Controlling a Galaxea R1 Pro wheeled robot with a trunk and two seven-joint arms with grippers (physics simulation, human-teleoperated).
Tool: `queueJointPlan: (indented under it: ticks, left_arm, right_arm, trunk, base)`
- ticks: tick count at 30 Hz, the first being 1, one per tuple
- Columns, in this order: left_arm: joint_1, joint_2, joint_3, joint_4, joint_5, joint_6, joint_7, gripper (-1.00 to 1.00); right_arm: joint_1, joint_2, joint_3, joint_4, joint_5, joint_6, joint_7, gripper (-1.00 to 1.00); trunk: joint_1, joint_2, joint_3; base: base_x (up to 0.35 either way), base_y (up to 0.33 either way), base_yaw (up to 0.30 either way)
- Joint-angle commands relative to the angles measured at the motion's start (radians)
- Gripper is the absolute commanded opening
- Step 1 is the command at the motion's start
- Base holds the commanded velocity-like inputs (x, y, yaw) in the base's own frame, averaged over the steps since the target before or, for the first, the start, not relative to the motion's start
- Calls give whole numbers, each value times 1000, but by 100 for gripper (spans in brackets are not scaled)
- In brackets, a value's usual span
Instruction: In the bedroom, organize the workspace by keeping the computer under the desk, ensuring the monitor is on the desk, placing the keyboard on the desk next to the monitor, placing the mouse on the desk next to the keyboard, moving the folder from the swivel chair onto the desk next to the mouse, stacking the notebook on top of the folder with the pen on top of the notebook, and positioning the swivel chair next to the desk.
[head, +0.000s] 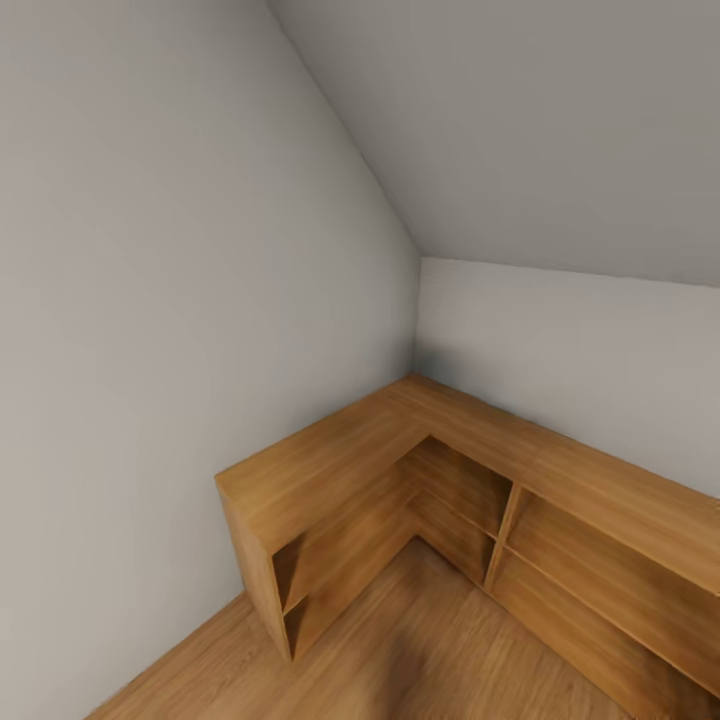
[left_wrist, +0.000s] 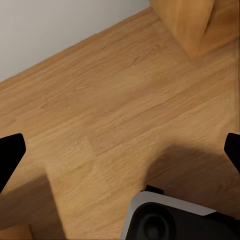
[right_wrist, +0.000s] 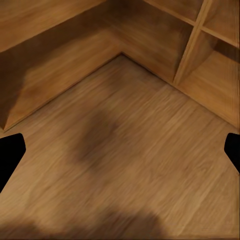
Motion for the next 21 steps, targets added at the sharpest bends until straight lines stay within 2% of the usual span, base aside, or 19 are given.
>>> queueJointPlan:
  ticks: [1,9,21]
  left_arm:
    - [-1,0,-9,0,4,-2,6,100]
    - [-1,0,-8,0,4,-3,6,100]
    - [-1,0,-8,0,4,-3,6,100]
  right_arm:
    - [-1,1,9,2,-1,-2,-7,100]
    - [-1,1,9,2,-1,-2,-1,100]
    - [-1,1,10,2,-1,-2,-1,100]
  trunk:
    - [1,-2,-2]
    - [1,-2,-2]
    - [1,-2,-2]
  base:
    - [69,40,-265]
    - [148,131,-265]
    - [26,24,-265]
